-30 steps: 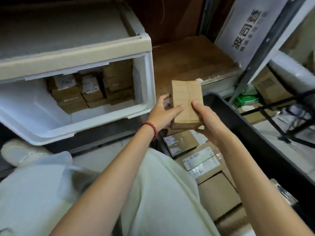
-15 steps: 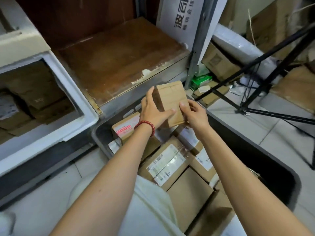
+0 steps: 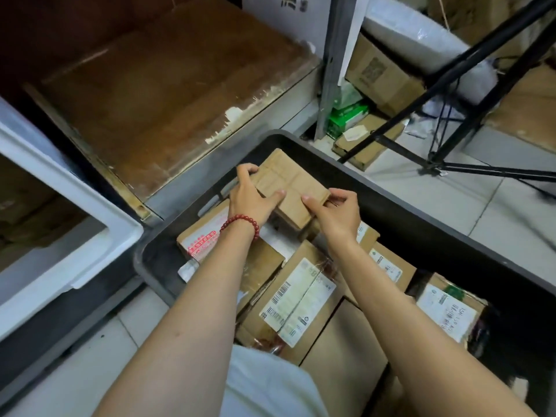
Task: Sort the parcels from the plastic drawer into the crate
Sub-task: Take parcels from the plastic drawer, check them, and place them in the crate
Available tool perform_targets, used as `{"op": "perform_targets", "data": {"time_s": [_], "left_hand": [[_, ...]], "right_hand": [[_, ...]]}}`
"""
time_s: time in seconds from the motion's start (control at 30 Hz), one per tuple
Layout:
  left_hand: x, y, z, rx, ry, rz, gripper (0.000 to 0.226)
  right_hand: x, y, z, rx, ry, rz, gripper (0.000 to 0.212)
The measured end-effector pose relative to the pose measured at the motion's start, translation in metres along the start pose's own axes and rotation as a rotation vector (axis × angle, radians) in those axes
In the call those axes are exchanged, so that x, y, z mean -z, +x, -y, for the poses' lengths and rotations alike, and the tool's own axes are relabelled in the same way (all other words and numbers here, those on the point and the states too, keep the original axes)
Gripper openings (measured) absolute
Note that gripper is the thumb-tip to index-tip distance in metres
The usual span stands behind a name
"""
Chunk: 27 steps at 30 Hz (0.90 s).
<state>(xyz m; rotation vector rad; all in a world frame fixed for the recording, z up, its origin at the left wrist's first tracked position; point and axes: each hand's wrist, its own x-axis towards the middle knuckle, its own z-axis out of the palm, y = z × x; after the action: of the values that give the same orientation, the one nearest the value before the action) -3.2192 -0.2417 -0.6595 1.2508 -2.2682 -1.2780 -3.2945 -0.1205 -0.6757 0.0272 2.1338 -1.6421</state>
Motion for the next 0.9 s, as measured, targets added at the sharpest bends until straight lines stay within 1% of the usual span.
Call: {"op": "perform_targets", "data": {"time_s": [0.1,0.17,0.2,0.23,0.3,0.33,0.4,0.47,0.53,0.6,0.73,0.8,0.9], "left_hand": [[-0.007,0.004,0.001,-0.016,0.099,0.055,0.069],[-0.011,0.005,0.002,-0.019,0.165,0.083,0.073],[-0.012,0.006,0.003,-0.014,0.201,0.102,0.073],[-0.013,0.006,0.005,-0.01,0.237,0.125,0.072],[-0.016,0.004,0.011,-0.022,0.34,0.177,0.062],[-0.019,0.003,0.015,-0.042,0.434,0.206,0.057],[-0.023,0.001,0.023,-0.11,0.681,0.251,0.055],[-0.023,0.001,0.029,-0.179,0.929,0.273,0.057],[-0.017,0.001,0.031,-0.223,1.083,0.287,0.057],[-0.01,-0.003,0.03,-0.244,1.102,0.246,0.057],[0.012,-0.017,0.026,-0.223,0.943,0.037,0.053],[0.027,-0.026,0.025,-0.2,0.902,-0.031,0.051],[0.055,-0.039,0.02,-0.116,0.81,-0.121,0.05]], "right_hand": [[-0.008,0.006,-0.007,0.147,-0.092,-0.108,0.041],[-0.011,0.008,-0.009,0.247,-0.154,-0.183,0.031],[-0.011,0.008,-0.012,0.3,-0.168,-0.193,0.027],[-0.011,0.008,-0.014,0.35,-0.184,-0.171,0.023],[-0.012,0.007,-0.019,0.423,-0.299,-0.022,0.022],[-0.013,0.007,-0.024,0.443,-0.408,0.08,0.026],[-0.015,0.009,-0.033,0.461,-0.697,0.246,0.038],[-0.014,0.01,-0.033,0.45,-0.949,0.313,0.044],[-0.012,0.009,-0.03,0.454,-1.108,0.335,0.047],[-0.01,0.005,-0.024,0.457,-1.195,0.337,0.049],[-0.01,-0.006,-0.005,0.493,-1.14,0.301,0.051],[-0.015,-0.015,0.007,0.552,-1.131,0.307,0.052],[-0.024,-0.036,0.023,0.683,-1.121,0.329,0.051]]}}
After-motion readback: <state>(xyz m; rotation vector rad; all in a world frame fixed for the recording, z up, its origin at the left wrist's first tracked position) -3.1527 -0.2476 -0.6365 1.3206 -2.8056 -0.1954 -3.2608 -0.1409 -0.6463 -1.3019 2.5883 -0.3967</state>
